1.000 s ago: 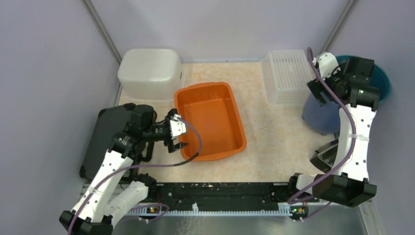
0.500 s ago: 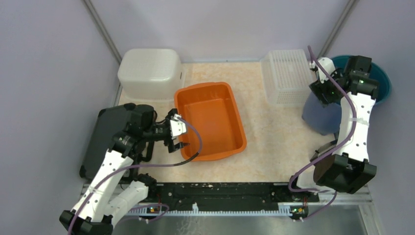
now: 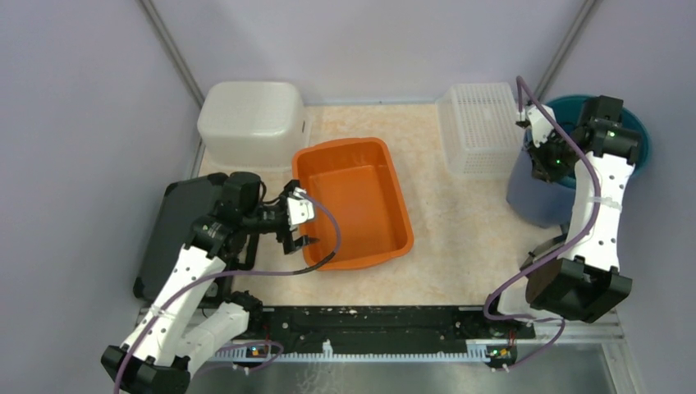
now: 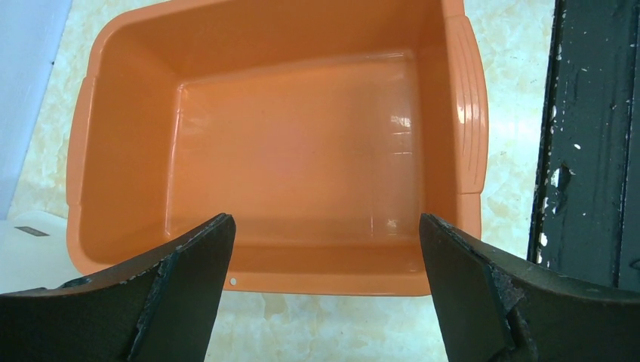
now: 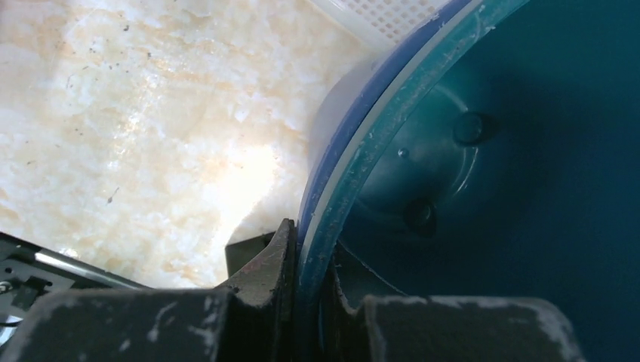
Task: Turn the large container upside down
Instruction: Pick up the container from the center of the board, then place the container at the center of the board.
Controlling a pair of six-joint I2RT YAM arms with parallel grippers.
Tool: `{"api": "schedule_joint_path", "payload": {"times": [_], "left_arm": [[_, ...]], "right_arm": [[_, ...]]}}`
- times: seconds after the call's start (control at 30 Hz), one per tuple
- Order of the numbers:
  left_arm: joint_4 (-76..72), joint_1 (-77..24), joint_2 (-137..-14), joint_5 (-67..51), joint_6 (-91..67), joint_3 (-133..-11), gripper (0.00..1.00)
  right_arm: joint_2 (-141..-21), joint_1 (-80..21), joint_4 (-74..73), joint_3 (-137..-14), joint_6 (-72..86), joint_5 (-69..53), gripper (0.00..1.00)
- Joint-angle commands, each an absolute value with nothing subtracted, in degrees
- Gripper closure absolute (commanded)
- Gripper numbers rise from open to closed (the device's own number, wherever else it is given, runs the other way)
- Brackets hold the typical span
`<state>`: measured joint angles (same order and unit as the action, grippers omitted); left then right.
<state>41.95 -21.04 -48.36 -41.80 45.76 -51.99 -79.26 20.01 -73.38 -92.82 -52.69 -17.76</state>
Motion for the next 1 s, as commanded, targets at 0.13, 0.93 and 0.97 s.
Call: {"api": "schedule_joint_path", "payload": {"times": [0.13, 0.93, 0.97], "left_arm": [[41.1, -20.8, -48.8, -43.9, 46.2, -54.6, 0.01], [41.3, -20.6, -49.3, -44.4, 46.2, -54.7, 0.01], [41.5, -20.6, -49.5, -44.4, 46.2, -54.8, 0.01]], "right_arm": [[-73.9, 20.2, -73.4, -99.2, -55.6, -19.2, 1.00], [-71.9, 20.3, -78.2, -98.7, -56.7, -27.6, 1.00], [-71.6, 20.2, -78.6, -98.6, -57.1, -27.9, 1.00]]}}
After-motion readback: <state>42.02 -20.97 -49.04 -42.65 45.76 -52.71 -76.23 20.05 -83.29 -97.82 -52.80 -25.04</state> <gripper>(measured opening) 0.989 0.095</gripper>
